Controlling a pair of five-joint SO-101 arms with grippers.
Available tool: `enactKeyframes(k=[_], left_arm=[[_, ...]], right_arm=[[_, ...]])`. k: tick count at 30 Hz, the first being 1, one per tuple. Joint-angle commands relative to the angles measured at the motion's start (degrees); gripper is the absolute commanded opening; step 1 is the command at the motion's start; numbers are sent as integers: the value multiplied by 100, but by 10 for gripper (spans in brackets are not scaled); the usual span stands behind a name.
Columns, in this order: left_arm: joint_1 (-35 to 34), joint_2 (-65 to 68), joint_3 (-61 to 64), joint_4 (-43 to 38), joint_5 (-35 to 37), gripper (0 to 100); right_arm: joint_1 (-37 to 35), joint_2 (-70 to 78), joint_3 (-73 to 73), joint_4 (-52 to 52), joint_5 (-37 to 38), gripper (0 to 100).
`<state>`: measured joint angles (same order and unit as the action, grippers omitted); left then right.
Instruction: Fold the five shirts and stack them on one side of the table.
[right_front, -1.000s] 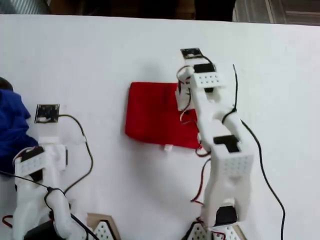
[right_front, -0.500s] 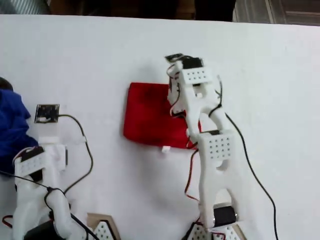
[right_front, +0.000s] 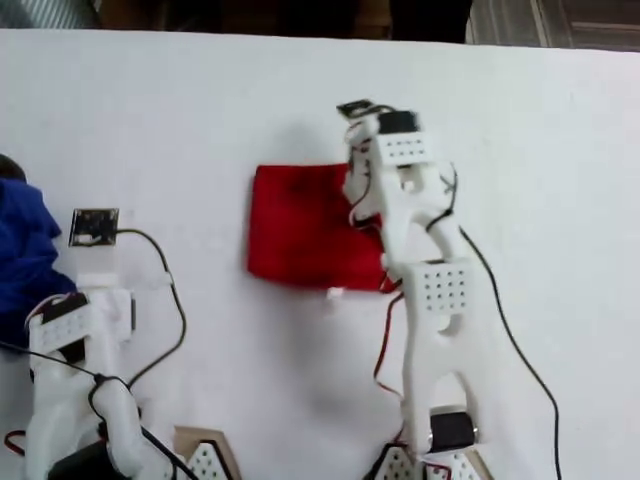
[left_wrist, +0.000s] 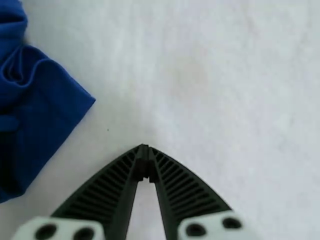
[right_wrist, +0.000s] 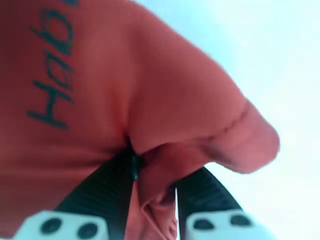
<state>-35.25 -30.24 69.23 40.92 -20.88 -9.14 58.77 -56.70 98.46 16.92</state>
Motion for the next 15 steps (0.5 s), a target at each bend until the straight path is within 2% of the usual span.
enactKeyframes(k=[1,6,9,15], left_arm=[[35,-141,-13,-79,44,25],[35,-141,-13,-79,44,25],[35,-141,-13,-79,44,25],[35,-141,-13,-79,44,25]], right_arm=[[822,-66,-774,-127,703,20],[1956,198,-1609,-418,1160,20],[2536,409,-1846,-699,1705,20],[3319,716,-2136,-1393,2497,20]])
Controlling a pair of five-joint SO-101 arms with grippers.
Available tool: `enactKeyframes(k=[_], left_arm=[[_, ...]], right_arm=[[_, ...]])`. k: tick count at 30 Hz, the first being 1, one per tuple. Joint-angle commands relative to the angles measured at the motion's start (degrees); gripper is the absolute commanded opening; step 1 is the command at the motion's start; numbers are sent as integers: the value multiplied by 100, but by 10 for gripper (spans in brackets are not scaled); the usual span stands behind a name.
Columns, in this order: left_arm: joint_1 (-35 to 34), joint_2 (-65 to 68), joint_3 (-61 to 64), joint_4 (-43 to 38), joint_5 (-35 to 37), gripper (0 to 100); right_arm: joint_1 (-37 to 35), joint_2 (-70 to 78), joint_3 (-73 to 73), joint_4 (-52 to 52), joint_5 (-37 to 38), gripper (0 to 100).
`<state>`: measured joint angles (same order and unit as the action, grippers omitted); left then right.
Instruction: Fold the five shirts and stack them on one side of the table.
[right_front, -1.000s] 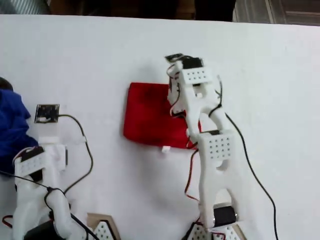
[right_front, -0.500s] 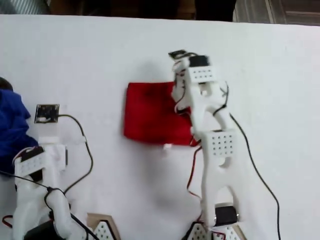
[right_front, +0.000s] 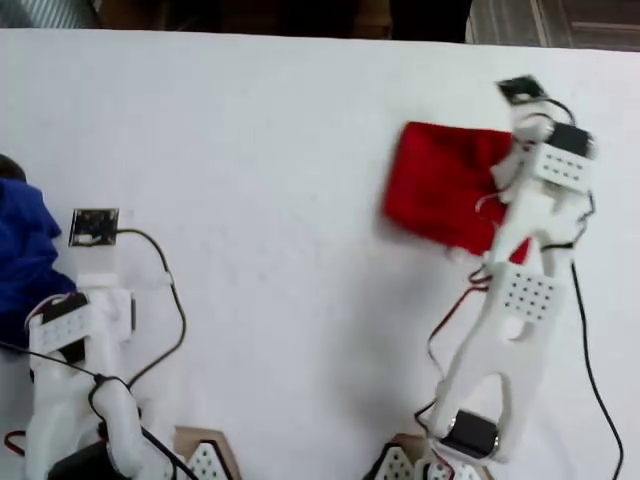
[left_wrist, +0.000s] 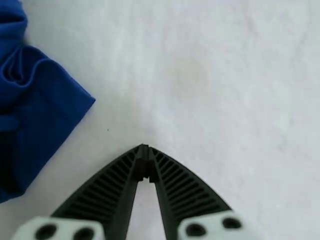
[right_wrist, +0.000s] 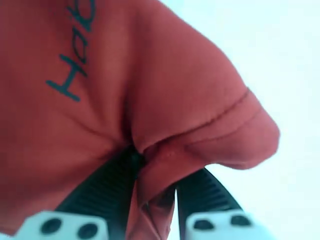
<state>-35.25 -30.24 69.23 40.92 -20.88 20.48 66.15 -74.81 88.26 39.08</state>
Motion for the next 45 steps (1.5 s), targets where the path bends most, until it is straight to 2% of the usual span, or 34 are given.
enactKeyframes(k=[1,6,21,26,32,40,42,45], left_arm=[[35,-141,-13,-79,44,25],[35,-141,-4,-79,44,25],[35,-141,-4,-79,44,25],[35,-141,-4,-79,44,25],[35,-141,-4,-79,44,25],[35,-141,-4,-79,44,25],[35,-141,-4,-79,44,25],[35,-141,-4,-79,44,25]], right_arm=[[444,22,-343,-541,334,20],[690,154,-360,-1305,387,20],[681,646,-352,-2651,360,24],[673,611,-352,-2149,360,43],[681,576,-369,-2009,141,245],[602,189,-1319,-1332,97,210],[514,101,-1714,-708,97,208],[242,-31,-2110,752,123,211]])
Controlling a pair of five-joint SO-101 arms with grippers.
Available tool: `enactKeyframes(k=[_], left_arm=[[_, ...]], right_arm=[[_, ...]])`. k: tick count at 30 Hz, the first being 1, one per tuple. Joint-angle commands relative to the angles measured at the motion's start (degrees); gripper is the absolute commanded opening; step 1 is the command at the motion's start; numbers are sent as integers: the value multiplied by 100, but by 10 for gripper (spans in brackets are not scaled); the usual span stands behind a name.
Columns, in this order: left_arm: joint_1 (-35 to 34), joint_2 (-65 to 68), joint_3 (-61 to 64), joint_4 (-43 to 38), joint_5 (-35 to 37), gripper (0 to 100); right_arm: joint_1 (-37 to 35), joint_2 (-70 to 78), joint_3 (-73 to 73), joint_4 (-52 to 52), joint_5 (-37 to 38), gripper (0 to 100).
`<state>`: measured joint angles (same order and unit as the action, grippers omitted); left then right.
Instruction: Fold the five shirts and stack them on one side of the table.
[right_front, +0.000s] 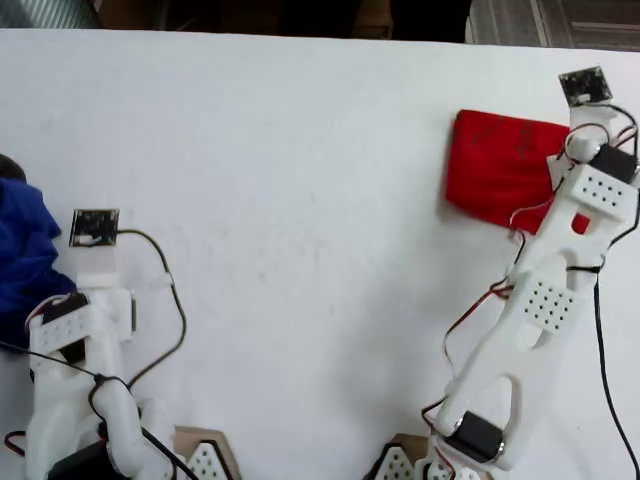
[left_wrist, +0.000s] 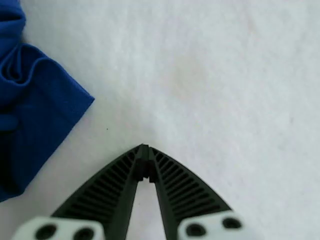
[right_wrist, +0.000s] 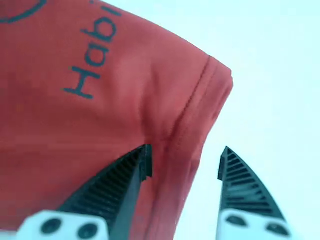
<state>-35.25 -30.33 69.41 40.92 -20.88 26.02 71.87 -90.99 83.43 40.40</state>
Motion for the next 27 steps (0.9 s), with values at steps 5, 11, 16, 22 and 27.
enactKeyframes(k=[5,11,16,22,27], left_arm=[[35,-132,-22,-79,44,25],[35,-132,-22,-79,53,26],[35,-132,-22,-79,62,26],[35,-132,-22,-132,79,27],[35,-132,-22,-132,79,27]], right_arm=[[-620,-1174,-9,1824,-527,210],[-646,-2967,2426,1833,-1653,209],[-892,-5411,6655,1763,-1538,211],[-1648,-7881,11174,-321,-888,211],[-2026,-9912,13890,-1965,-923,211]])
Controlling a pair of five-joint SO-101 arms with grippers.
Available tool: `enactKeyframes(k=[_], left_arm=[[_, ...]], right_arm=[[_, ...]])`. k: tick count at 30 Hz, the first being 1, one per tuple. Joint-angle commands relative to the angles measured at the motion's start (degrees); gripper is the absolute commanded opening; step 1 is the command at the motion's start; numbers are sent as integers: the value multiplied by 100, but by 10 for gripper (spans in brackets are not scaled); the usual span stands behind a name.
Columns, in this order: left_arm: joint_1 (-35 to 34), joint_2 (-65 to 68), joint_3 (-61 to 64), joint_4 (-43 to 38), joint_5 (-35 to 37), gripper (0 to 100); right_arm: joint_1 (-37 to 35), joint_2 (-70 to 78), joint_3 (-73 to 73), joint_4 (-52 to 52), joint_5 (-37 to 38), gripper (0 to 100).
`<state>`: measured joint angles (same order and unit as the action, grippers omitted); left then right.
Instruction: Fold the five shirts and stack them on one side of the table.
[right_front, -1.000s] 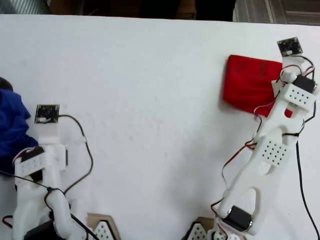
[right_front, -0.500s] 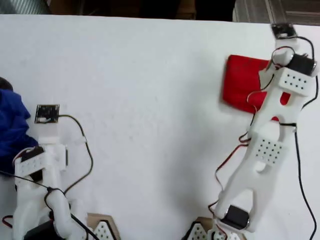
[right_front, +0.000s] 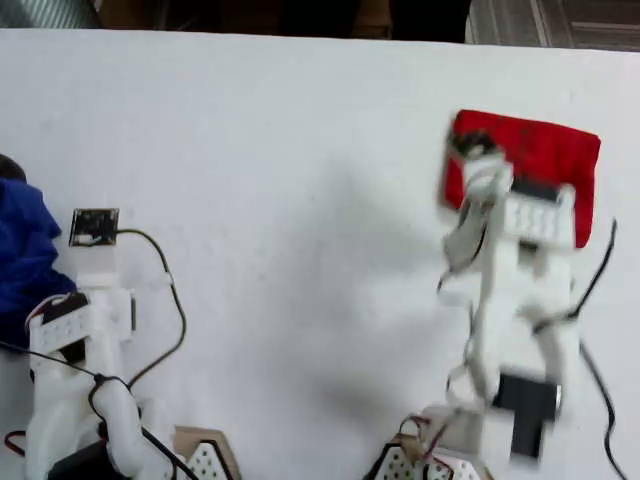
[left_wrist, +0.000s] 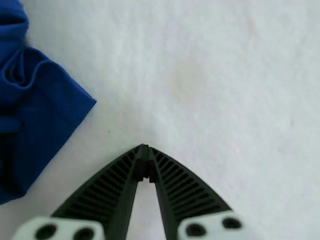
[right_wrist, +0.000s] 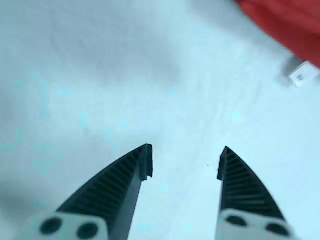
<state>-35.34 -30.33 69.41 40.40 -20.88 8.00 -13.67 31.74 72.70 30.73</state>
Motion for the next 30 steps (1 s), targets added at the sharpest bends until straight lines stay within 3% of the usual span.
enactKeyframes(k=[1,6,10,17,21,25,28,30], left_arm=[[44,-132,-22,-79,79,27],[44,-132,-22,-79,79,27],[44,-132,-22,-79,79,28],[44,-167,-48,-9,62,28],[9,-176,-567,1116,88,42],[-571,-176,-1754,2347,62,156],[-1240,-132,-2677,2611,53,232],[-1679,-123,-3134,2576,53,229]], right_arm=[[-303,-1648,2031,-1130,44,211],[-505,-2457,3332,-1815,44,210],[-479,-2615,4378,-3029,18,209],[-497,-2914,4554,-3204,-440,210],[-497,-2914,4554,-3240,-457,209],[-497,-2905,4554,-3240,-448,209],[-497,-2897,4554,-3248,-448,209],[-505,-2897,4554,-3248,-448,209]])
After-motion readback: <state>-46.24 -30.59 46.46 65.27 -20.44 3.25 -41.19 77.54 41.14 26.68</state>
